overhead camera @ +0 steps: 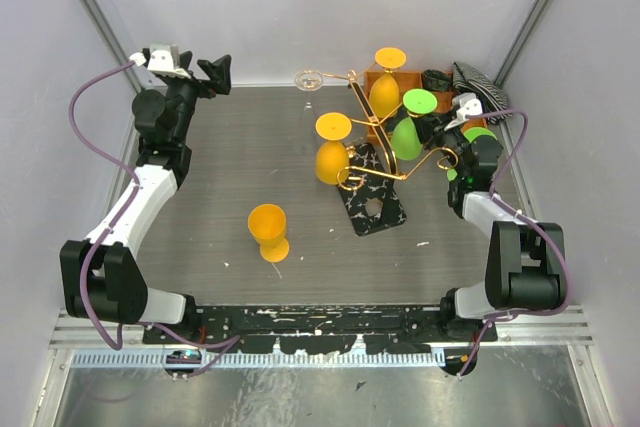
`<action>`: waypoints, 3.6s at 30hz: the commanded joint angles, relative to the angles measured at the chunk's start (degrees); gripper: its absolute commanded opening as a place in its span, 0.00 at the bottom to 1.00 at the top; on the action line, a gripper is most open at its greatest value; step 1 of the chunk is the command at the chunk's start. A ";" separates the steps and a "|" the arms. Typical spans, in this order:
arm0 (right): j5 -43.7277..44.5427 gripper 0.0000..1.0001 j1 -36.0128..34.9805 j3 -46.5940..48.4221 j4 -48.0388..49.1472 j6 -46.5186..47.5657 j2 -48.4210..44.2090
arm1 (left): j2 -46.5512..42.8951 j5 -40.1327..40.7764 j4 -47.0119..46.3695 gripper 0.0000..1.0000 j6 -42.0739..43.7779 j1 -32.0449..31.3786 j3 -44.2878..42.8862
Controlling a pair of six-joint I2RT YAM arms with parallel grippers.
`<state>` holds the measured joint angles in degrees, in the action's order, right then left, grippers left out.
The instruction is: Place the wine glass upside down on the wine glass rack
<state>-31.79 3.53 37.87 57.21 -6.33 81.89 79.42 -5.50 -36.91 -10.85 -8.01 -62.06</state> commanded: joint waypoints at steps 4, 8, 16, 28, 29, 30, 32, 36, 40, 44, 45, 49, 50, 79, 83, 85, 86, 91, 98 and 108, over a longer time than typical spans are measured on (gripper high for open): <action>2.81 0.01 -0.04 -1.37 1.73 3.05 -5.19 | -0.10 0.05 -0.62 0.98 0.55 0.28 -1.32; -0.05 0.01 -0.01 -1.88 -0.64 3.92 -7.34 | -0.21 0.09 -0.70 0.98 0.52 0.27 -1.17; -6.14 0.01 -0.10 -1.22 -4.56 4.35 -8.41 | -0.34 0.18 -0.81 0.98 -0.16 0.21 -0.86; -6.00 0.19 -1.16 0.29 -11.71 8.42 -10.32 | -1.74 0.91 -0.62 0.99 -0.14 0.27 0.82; -5.47 0.24 -1.15 -0.04 -11.58 8.33 -10.55 | -1.94 1.00 -0.61 0.98 -0.21 0.24 1.05; -5.09 0.31 -1.13 -0.45 -11.29 8.29 -10.91 | -2.07 1.09 -0.60 0.98 -0.14 0.27 1.18; -4.20 0.43 -1.07 -1.24 -10.88 8.30 -11.63 | -2.42 1.23 -0.50 0.99 -0.26 0.27 1.53; -3.28 0.58 -0.79 -2.27 -10.63 8.33 -12.84 | -3.18 1.56 -0.11 0.98 0.04 0.22 2.16; -3.98 0.60 -0.06 -2.49 -11.20 8.17 -13.64 | -3.64 1.81 0.19 0.98 0.16 0.24 2.73; -5.18 0.58 1.44 -3.12 -10.55 6.79 -14.06 | -3.89 1.82 0.25 0.98 0.17 0.24 3.15; -5.61 0.58 1.93 -3.31 -10.30 6.36 -14.00 | -3.90 1.77 0.18 0.98 0.10 0.24 3.25; -7.66 0.57 4.22 -3.41 -10.42 5.05 -13.89 | -4.21 1.87 0.21 0.99 0.07 0.20 3.52; -7.89 0.57 4.59 -3.48 -10.96 5.12 -14.36 | -4.26 1.93 0.17 0.99 0.11 0.23 3.53; 7.61 0.71 6.14 -7.19 -46.21 16.96 -36.51 | -4.22 1.00 2.59 0.98 2.00 0.27 2.47; 13.99 0.71 6.24 -6.12 -50.24 18.76 -38.22 | -4.52 0.55 3.61 0.98 2.52 0.26 1.94; 18.20 0.71 6.23 -5.49 -52.01 19.04 -38.93 | -4.45 0.13 4.34 0.98 2.65 0.21 1.42; 20.18 0.71 6.28 -5.14 -52.72 19.14 -39.25 | -4.33 -0.13 4.76 0.98 2.72 0.27 1.15; 31.41 0.73 6.24 -0.18 -56.06 19.70 -37.89 | -3.52 -1.01 7.27 0.99 3.53 0.20 -0.51; 37.40 0.79 6.29 9.18 -58.06 22.10 -33.55 | -3.59 -1.20 9.71 0.98 3.92 0.23 -0.59; 40.27 0.85 6.77 21.18 -66.62 14.17 -19.12 | -4.53 -5.87 18.16 0.98 7.58 0.27 -1.40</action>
<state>7.86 9.69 53.39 -4.73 12.64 57.08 76.20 -7.09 -23.51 -5.80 -8.01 -60.71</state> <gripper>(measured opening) 0.854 0.982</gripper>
